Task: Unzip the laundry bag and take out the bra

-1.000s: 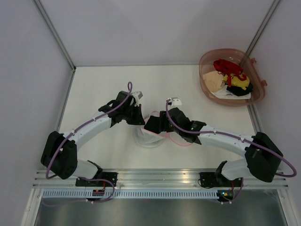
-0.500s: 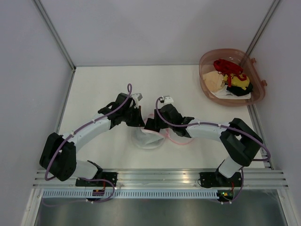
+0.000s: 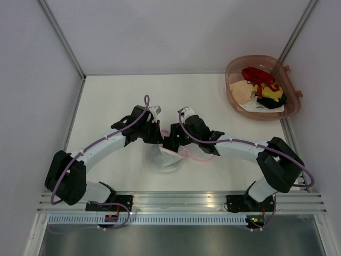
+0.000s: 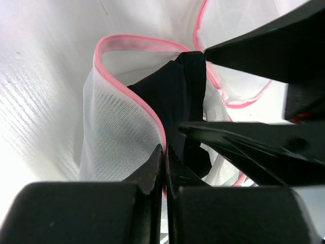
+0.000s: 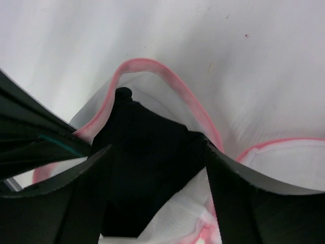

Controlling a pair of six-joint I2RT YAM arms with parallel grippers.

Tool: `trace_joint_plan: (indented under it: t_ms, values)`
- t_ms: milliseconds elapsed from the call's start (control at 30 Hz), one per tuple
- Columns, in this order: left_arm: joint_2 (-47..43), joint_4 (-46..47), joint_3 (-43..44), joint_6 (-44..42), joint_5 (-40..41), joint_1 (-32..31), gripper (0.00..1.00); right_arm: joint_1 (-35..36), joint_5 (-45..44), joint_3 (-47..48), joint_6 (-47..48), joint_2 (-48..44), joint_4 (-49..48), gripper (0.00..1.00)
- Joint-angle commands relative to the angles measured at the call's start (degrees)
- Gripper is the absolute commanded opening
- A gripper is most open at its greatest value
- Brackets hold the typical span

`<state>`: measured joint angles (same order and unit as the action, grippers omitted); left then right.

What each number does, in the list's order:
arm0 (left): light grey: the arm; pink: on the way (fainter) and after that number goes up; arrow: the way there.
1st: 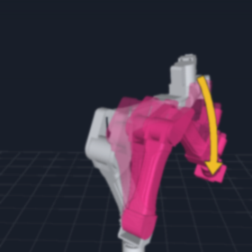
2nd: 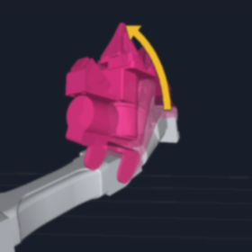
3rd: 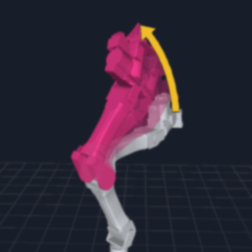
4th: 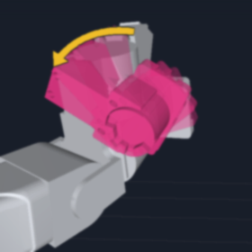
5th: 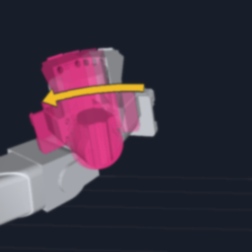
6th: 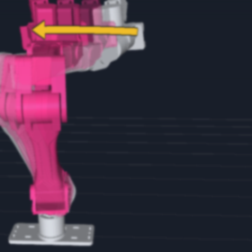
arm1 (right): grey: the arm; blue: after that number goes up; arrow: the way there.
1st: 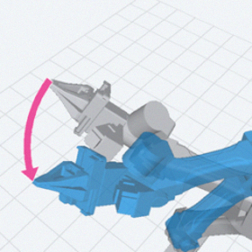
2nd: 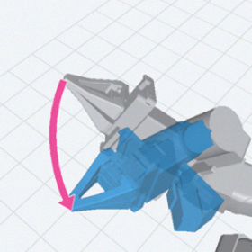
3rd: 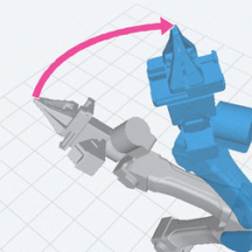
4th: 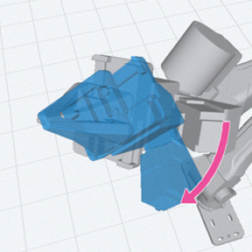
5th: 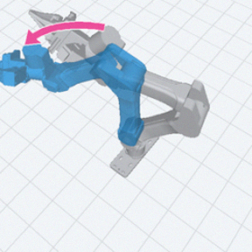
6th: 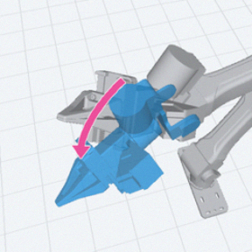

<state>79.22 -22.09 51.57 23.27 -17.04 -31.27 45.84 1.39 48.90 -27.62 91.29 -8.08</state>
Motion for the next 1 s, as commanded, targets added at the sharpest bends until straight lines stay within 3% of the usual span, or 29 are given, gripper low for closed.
trace_joint_plan:
  t_ms: [0, 133, 300, 800, 967]
  values:
    - [-1.4, 1.7, 0.3, 0.7, 0.2, -0.2, 0.02, -0.1, -2.8, 0.1, 1.6, -5.6, 3.0, 0.79]
    - [-1.1, 1.6, 0.5, 0.8, 0.3, -0.2, 0.02, -0.4, -5.5, -1.5, 1.3, -7.5, 4.6, 0.82]
    - [-1.2, 1.3, 0.7, 0.8, 0.5, -0.2, 0.02, -1.7, -1.7, -3.6, -0.4, -6.2, 1.1, 0.81]
    - [-1.7, 1.0, 0.7, 1.0, 1.0, -0.2, 0.02, -7.8, 21.7, -10.0, -11.4, 1.2, -21.6, 0.78]
    - [-1.7, 1.1, 0.7, 1.1, 1.1, -0.2, 0.02, -7.7, 24.4, -10.4, -13.9, 2.1, -27.3, 0.75]
